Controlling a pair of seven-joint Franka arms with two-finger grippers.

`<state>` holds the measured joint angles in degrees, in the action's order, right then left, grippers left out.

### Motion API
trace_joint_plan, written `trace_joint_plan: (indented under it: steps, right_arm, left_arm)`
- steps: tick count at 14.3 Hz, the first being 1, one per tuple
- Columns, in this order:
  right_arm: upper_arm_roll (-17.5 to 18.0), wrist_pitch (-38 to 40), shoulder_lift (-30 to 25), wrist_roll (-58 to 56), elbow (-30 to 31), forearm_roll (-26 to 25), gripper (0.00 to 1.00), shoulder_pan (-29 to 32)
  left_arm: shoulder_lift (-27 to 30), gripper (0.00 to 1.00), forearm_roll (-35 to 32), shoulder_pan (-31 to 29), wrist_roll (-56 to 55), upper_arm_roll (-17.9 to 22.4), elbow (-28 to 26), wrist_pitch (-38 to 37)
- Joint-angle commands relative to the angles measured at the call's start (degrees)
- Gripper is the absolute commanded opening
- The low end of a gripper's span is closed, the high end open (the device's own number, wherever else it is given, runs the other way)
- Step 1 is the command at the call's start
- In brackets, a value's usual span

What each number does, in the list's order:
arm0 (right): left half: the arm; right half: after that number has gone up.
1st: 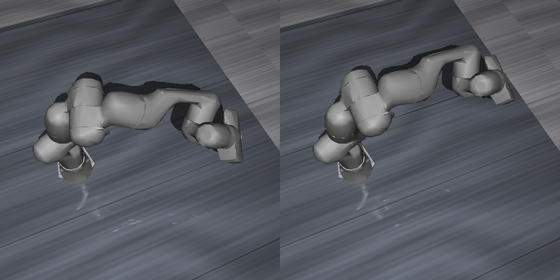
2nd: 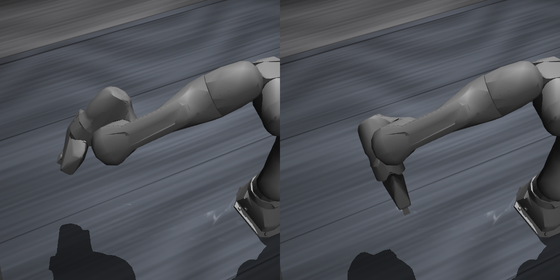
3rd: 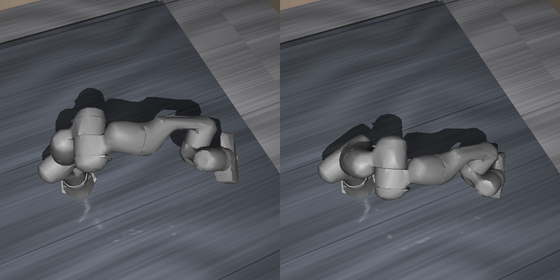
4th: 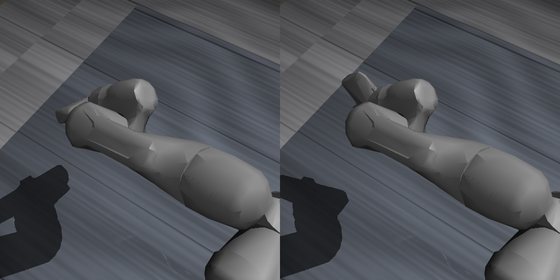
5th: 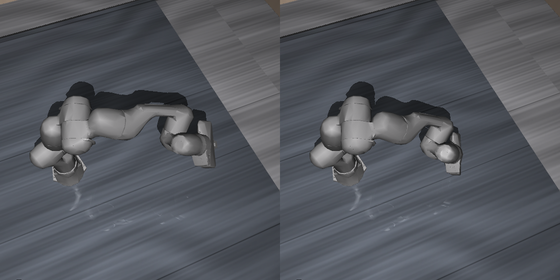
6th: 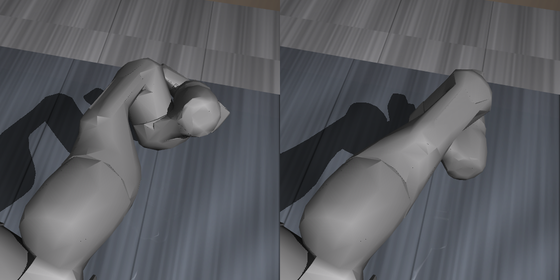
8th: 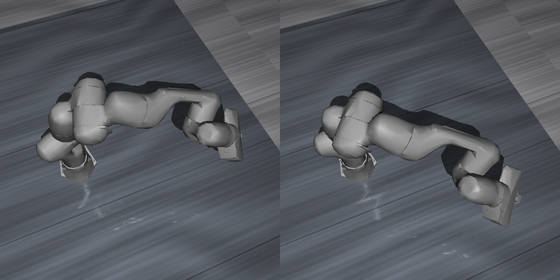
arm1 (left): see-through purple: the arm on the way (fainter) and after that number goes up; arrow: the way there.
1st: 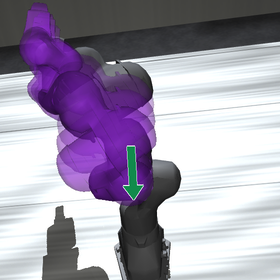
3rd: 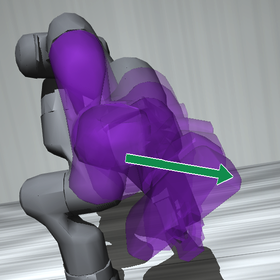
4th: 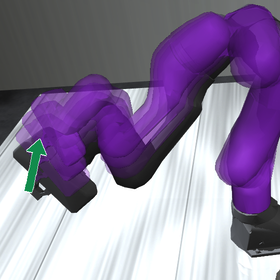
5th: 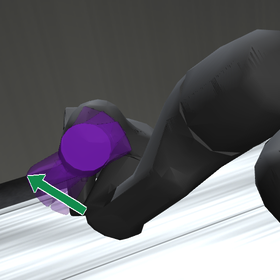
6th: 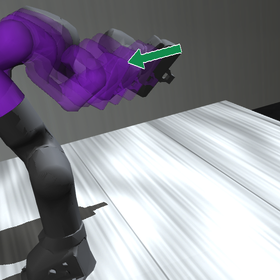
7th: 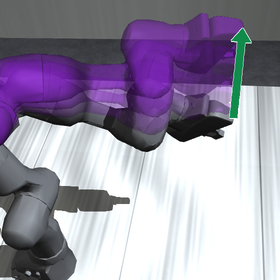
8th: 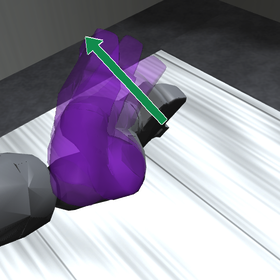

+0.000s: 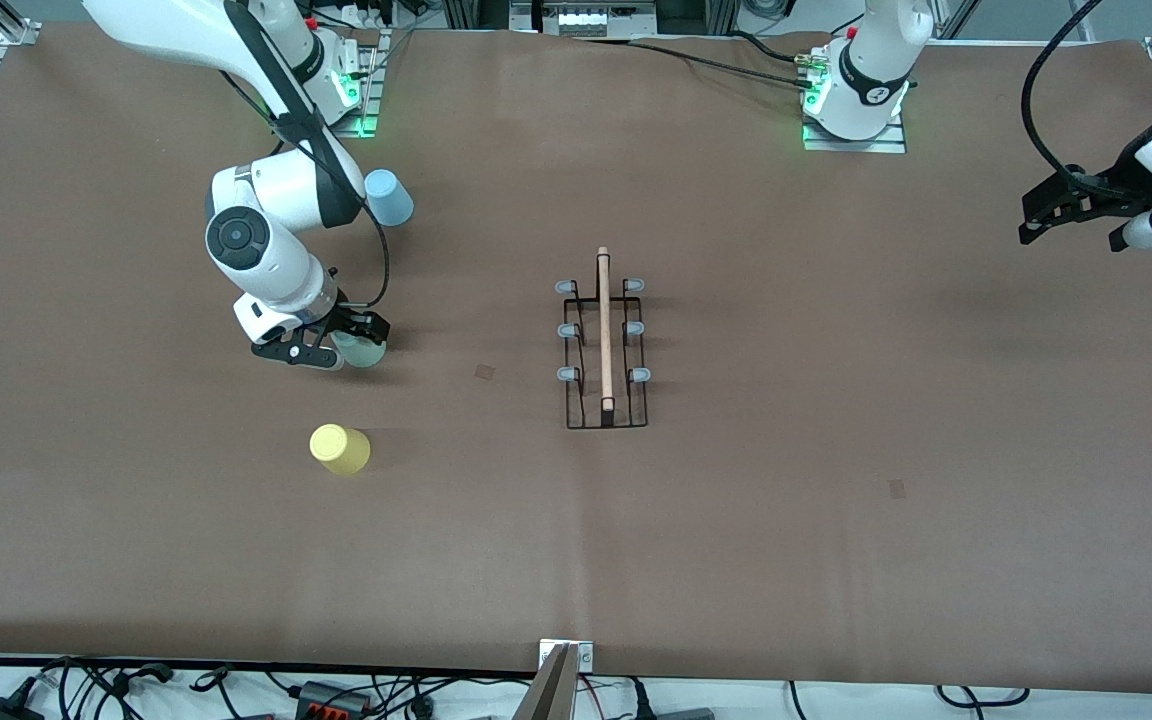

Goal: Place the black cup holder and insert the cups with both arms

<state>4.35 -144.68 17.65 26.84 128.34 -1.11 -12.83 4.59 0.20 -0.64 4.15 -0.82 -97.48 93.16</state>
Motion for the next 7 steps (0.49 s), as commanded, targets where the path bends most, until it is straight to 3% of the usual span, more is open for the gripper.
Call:
trace_joint_plan:
  steps: [1,4,7]
  right_arm:
    - [0.3,-1.0,-0.6,-0.4,1.0,0.4,0.60,1.0]
    - [0.3,-0.4,-1.3,-0.8,0.5,0.2,0.19,1.4]
    - [0.4,4.1,-7.2,-0.1,-0.3,0.1,0.14,1.2]
  left_arm:
    - [-0.9,1.00,1.3,0.1,0.2,-0.5,2.5,-1.4]
    - [-1.1,1.00,1.3,0.2,0.2,-1.1,2.7,-1.4]
    - [-1.0,1.00,1.3,0.1,0.1,-2.4,2.8,-1.4]
